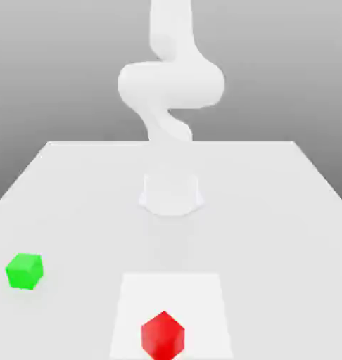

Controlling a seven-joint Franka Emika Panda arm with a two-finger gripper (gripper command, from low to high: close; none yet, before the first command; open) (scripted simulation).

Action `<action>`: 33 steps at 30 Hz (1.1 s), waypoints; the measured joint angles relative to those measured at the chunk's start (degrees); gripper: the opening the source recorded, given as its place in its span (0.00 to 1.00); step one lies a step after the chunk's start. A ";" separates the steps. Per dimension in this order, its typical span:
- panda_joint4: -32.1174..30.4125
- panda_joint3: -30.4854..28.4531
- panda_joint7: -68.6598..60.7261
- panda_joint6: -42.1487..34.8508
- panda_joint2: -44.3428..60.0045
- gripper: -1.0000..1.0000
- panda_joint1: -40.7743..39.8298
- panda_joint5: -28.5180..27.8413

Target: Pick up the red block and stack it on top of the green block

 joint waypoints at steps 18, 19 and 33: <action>-5.59 -9.63 -34.27 13.13 37.83 0.50 9.79 9.18; -5.91 -9.64 -35.82 13.89 39.84 0.50 9.84 9.22; -6.73 -6.55 -46.92 27.57 62.99 0.00 6.65 9.34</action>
